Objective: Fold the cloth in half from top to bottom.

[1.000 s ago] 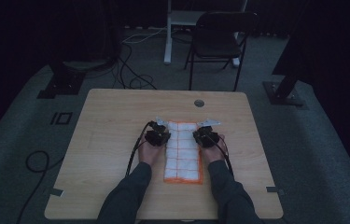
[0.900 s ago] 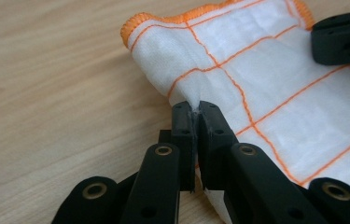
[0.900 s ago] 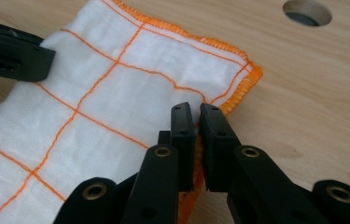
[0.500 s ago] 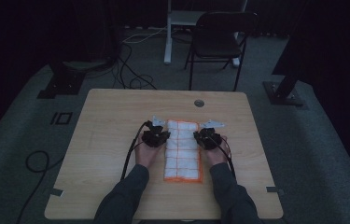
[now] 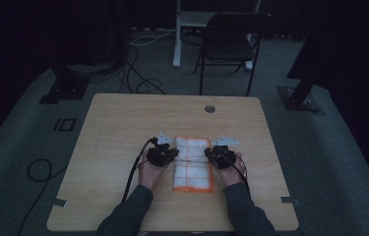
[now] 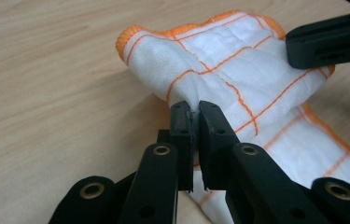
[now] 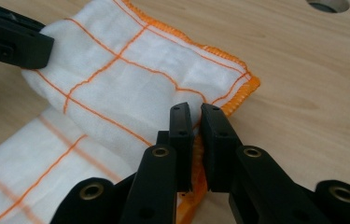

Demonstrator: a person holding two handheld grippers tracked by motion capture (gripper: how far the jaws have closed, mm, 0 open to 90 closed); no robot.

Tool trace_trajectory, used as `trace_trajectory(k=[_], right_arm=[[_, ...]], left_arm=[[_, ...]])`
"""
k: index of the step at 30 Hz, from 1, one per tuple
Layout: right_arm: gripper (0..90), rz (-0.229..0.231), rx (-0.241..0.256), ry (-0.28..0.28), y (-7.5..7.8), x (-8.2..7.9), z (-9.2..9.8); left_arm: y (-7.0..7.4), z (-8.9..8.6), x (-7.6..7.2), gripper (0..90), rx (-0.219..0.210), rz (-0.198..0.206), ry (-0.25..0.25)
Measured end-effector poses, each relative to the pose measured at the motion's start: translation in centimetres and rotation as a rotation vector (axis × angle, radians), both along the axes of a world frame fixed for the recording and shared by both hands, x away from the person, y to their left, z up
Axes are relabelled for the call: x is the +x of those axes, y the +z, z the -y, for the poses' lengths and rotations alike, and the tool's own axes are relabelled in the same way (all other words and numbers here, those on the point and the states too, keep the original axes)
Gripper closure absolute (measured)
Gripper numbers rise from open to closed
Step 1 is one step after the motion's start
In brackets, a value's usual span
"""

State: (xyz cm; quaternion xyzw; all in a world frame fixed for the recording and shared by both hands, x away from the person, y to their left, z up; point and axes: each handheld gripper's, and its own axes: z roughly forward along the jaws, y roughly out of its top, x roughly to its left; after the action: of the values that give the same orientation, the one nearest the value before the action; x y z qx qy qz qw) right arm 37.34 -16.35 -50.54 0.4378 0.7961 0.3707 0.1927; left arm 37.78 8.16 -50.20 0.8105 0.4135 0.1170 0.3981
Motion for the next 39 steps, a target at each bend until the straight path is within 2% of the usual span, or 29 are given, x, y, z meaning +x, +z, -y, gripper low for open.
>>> trace_trajectory(k=[5,10,17,22,25,29,33,39], right_arm=[[83.2,-0.016,-0.013,0.021,-0.2,-1.4,0.0],[82.7,-0.048,-0.036,0.034,-1.2,-2.3,0.1],[81.4,-0.071,-0.042,0.036,-1.8,-2.6,0.2],[69.4,-0.052,-0.032,0.022,-1.5,-2.5,0.5],[64.5,-0.026,-0.016,0.012,-1.0,-2.3,0.8],[61.9,-0.002,0.002,-0.009,-0.4,-1.8,1.0],[60.2,-0.01,0.005,-0.028,-0.3,-0.5,0.9],[59.6,-0.04,0.031,-0.068,-0.7,1.4,0.8]], left_arm=[[-0.4,-0.1,-1.2,85.4,0.001,-0.018,-0.012],[-1.7,0.1,-2.3,84.6,0.023,-0.051,-0.026],[-2.4,0.0,-2.6,81.0,0.028,-0.061,-0.022],[-1.9,-0.1,-2.6,69.1,0.028,-0.039,-0.016],[-1.2,-0.4,-2.4,63.3,0.019,-0.02,-0.013],[-0.4,-0.6,-1.8,60.6,-0.001,0.0,0.005],[0.0,-0.6,-0.8,58.8,-0.011,0.005,0.03],[-0.2,-0.1,1.1,57.0,-0.024,0.0,0.074]])
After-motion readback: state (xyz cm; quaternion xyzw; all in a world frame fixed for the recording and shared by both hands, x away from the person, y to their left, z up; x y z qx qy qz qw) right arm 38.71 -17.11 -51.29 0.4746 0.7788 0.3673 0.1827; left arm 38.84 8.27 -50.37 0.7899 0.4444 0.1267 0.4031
